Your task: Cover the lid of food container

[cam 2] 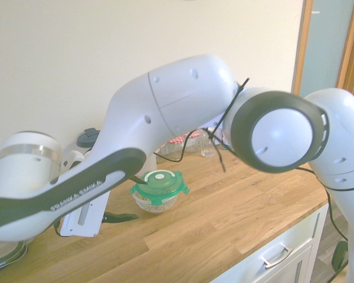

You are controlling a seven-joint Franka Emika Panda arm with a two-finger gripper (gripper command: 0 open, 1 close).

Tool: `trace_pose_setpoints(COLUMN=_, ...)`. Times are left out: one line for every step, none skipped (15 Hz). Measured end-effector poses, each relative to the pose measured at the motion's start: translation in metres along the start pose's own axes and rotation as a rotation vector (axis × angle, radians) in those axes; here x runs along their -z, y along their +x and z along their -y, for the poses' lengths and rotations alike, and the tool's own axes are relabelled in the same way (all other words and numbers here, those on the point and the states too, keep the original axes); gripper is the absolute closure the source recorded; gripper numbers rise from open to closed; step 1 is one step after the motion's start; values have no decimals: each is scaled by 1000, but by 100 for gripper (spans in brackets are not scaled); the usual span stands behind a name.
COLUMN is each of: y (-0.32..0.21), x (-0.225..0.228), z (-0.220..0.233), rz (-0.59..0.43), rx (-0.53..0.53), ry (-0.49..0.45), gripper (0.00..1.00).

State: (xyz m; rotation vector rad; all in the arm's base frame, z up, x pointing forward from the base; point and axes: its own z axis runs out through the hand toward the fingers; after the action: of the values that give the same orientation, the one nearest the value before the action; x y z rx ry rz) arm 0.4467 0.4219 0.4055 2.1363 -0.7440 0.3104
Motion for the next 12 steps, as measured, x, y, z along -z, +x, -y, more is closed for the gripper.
trace_pose_setpoints(y=11, x=-5, z=-8, rz=46, rx=16, ry=47, gripper=0)
trace_pose_setpoints(y=24, x=-12, z=-15, rz=87, rx=31, ry=95, gripper=0)
trace_pose_setpoints(y=38, x=-21, z=-22, rz=128, rx=44, ry=144, gripper=0)
trace_pose_setpoints(y=53, x=-31, z=-31, rz=171, rx=56, ry=193, gripper=0)
trace_pose_setpoints(y=69, x=-42, z=-41, rz=211, rx=65, ry=240, gripper=0)
trace_pose_setpoints(y=86, x=-55, z=-52, rz=252, rx=72, ry=285, gripper=0)
trace_pose_setpoints(y=103, x=-69, z=-66, rz=297, rx=78, ry=331, gripper=0)
trace_pose_setpoints(y=118, x=-83, z=-83, rz=343, rx=83, ry=379, gripper=0)
trace_pose_setpoints(y=131, x=-97, z=-101, rz=386, rx=86, ry=427, gripper=0)
trace_pose_setpoints(y=142, x=-111, z=-120, rz=427, rx=88, ry=476, gripper=0)
trace_pose_setpoints(y=153, x=-127, z=-140, rz=466, rx=86, ry=527, gripper=0)
trace_pose_setpoints(y=163, x=-145, z=-161, rz=499, rx=76, ry=578, gripper=0)
